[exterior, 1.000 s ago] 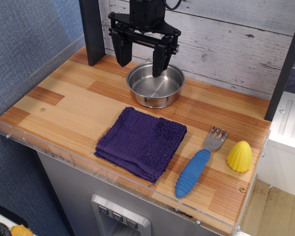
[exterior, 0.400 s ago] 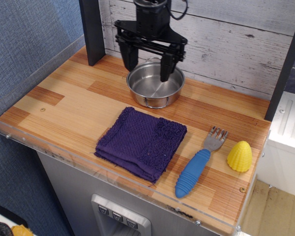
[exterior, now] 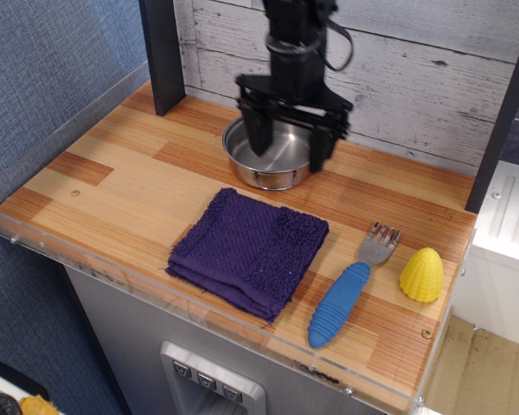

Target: Place the pot the the left of the blue cloth.

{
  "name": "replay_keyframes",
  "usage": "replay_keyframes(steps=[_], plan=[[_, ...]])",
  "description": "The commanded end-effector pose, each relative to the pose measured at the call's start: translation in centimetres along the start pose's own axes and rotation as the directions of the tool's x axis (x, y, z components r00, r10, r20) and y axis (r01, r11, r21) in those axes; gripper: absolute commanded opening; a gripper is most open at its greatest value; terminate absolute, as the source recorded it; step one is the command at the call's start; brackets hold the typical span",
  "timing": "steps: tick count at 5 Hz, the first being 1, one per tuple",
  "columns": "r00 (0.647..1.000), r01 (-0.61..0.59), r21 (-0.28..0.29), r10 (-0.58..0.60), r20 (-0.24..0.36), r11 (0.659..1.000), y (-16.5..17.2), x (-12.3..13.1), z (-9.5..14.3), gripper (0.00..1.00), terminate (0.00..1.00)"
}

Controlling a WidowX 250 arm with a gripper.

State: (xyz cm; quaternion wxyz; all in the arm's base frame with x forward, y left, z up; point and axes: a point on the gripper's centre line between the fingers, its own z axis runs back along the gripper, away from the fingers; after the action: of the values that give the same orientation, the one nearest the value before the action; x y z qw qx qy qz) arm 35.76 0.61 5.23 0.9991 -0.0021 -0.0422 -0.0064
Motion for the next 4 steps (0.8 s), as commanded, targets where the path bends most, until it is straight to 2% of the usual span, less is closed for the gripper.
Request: replay_keyframes(steps=[1, 2, 3, 4], plan=[[0.999, 0.023, -0.025, -0.022, 0.047, 0.999, -1.1, 2.6, -0.6, 1.00, 0.00], [0.998, 0.039, -0.017, -0.038, 0.040, 0.999, -1.6, 3.2, -1.6, 1.00, 0.00], [0.998, 0.043, -0.013, -0.043, 0.052, 0.999, -1.7, 2.9, -2.1, 0.00, 0.00], [0.996, 0.063, -0.008, -0.062, 0.057, 0.998, -1.8, 2.8, -1.7, 0.00, 0.00]])
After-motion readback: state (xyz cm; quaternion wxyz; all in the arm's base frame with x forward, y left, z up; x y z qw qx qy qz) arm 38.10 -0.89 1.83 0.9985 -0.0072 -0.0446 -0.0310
